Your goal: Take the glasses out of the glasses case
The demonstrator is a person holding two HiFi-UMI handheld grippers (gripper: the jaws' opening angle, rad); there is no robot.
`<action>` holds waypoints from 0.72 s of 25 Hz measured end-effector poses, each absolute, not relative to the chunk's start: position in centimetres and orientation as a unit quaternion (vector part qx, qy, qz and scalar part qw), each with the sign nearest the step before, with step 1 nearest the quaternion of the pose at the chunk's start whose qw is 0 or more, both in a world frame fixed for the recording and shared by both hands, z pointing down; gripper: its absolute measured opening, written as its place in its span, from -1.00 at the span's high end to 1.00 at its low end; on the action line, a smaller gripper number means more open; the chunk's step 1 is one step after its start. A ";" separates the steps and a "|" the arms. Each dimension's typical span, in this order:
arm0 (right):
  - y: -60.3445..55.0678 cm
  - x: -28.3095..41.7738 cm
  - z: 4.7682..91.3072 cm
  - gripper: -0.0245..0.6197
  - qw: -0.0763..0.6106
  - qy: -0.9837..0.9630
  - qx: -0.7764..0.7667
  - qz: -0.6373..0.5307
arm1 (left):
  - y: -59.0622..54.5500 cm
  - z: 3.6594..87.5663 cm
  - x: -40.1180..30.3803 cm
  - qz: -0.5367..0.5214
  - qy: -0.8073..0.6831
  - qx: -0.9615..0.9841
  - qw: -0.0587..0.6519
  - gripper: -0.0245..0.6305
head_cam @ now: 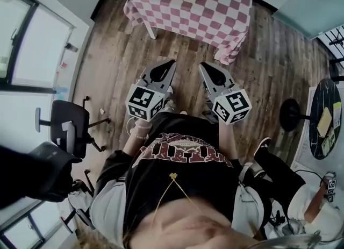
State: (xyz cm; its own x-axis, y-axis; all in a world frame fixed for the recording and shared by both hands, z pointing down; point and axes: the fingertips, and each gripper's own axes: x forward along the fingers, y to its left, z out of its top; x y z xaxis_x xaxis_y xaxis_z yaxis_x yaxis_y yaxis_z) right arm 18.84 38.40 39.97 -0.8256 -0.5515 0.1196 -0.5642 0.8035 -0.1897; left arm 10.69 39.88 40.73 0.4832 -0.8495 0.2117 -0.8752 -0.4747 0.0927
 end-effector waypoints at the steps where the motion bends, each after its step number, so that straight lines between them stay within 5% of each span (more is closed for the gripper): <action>1: 37.9 18.7 40.0 0.86 0.028 -0.949 0.295 0.110 | 39.4 40.8 10.5 0.069 -0.502 0.857 0.094 0.93; 18: 27.7 14.7 39.2 0.86 0.009 -0.938 0.328 0.110 | 27.9 40.8 6.8 0.059 -0.445 0.886 0.117 0.93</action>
State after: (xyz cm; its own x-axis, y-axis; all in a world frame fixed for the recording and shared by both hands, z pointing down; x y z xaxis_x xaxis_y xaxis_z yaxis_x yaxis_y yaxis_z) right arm 14.67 27.70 39.25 -0.7849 -0.6131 0.0896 -0.6172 0.7608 -0.2007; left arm 6.84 27.91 40.76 0.5972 -0.7744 0.2087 -0.8021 -0.5768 0.1549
